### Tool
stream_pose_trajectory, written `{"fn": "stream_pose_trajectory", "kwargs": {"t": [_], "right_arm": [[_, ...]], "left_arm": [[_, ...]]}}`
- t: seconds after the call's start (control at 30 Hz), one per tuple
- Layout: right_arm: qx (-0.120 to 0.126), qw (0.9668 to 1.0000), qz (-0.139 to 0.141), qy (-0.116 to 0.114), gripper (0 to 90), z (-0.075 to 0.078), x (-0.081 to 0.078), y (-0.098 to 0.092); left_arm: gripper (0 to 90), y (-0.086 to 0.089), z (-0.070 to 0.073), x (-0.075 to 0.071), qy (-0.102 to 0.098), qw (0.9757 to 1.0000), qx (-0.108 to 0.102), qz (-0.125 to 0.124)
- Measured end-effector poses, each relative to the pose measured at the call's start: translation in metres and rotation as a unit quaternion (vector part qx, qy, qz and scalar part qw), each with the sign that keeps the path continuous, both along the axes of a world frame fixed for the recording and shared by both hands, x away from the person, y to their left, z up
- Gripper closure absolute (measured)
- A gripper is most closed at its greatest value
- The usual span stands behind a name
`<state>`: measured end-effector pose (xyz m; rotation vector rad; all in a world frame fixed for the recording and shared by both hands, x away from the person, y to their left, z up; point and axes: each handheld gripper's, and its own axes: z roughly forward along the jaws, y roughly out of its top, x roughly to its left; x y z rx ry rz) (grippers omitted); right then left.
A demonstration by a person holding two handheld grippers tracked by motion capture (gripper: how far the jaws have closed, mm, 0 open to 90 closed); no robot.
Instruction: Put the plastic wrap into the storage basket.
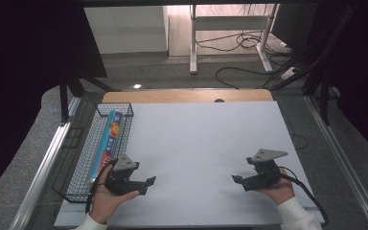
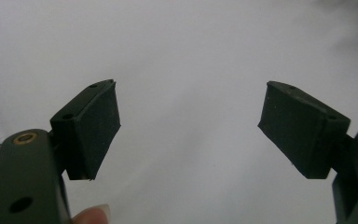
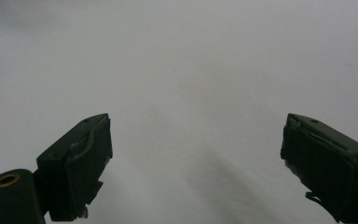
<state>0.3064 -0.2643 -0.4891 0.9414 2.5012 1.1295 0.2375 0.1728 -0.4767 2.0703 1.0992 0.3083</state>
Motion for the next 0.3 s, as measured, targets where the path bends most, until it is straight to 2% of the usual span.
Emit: {"fn": "stream_pose_trajectory", "kwargs": {"t": [0.3], "right_arm": [[0.032,0.9992,-0.003,-0.024,7.7,0.0040,-0.0042,-0.0040]], "left_arm": [[19.5,-0.0003,-0.0042,0.0014,-0.003,1.0000,-0.005,-0.002]]}}
